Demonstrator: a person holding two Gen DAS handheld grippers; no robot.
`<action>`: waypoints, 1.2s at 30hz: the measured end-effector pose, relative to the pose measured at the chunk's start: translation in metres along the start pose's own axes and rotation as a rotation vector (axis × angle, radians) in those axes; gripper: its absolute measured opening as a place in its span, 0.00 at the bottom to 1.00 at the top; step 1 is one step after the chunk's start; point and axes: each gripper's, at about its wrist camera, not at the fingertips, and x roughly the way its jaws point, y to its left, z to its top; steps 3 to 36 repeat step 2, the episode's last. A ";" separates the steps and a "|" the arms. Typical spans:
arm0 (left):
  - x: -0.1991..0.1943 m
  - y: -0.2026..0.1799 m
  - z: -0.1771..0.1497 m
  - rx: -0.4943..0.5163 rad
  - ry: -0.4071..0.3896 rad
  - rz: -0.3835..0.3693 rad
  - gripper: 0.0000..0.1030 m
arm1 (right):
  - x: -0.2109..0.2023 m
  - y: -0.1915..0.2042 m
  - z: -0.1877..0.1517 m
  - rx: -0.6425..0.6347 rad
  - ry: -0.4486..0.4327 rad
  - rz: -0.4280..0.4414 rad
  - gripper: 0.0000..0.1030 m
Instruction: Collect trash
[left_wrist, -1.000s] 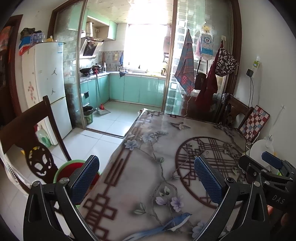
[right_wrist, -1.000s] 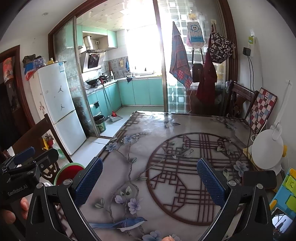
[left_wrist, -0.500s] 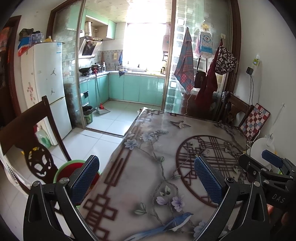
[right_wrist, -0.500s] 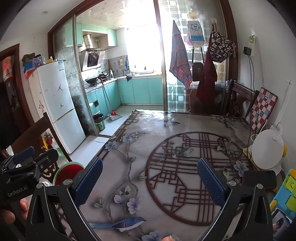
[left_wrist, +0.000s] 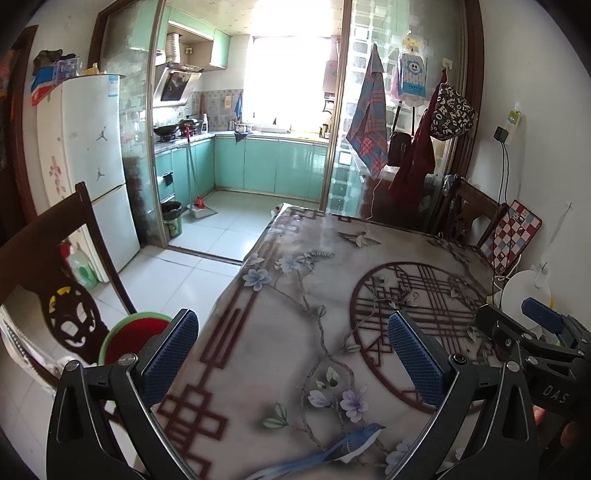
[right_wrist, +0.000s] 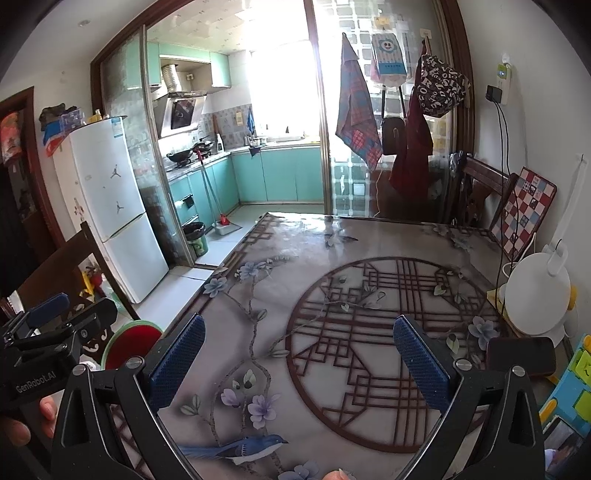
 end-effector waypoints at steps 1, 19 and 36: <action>0.004 0.000 0.000 -0.008 0.009 -0.008 1.00 | 0.003 -0.001 0.000 -0.001 0.004 0.000 0.99; 0.008 0.000 -0.001 -0.015 0.018 -0.017 1.00 | 0.006 -0.004 -0.002 0.000 0.009 -0.003 0.99; 0.008 0.000 -0.001 -0.015 0.018 -0.017 1.00 | 0.006 -0.004 -0.002 0.000 0.009 -0.003 0.99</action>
